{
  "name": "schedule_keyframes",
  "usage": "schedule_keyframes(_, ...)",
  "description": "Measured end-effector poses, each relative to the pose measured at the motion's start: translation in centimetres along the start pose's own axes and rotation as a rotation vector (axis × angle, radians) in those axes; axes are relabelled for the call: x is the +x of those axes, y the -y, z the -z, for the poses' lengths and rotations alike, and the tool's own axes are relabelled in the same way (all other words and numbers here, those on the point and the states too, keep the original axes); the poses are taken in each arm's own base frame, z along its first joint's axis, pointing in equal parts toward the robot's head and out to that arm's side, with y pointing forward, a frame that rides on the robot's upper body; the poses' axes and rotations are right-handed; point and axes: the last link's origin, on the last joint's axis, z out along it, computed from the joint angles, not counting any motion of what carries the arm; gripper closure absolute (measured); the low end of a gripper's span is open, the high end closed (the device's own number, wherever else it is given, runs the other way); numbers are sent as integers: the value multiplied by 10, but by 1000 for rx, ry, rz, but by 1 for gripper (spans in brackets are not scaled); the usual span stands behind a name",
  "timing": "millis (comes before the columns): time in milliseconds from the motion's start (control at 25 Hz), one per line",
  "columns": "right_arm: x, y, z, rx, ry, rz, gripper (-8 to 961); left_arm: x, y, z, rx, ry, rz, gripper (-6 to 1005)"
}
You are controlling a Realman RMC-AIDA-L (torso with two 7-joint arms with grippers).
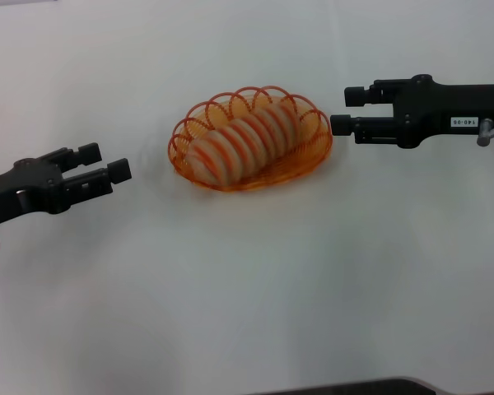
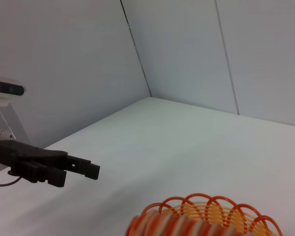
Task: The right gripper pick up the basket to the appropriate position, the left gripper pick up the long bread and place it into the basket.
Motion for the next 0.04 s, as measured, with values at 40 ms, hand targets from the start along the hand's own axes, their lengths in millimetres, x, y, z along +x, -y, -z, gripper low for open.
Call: schedule_keyframes(40,0,0,0,0,0,0,303,-1,0,0,2,5,-1,155)
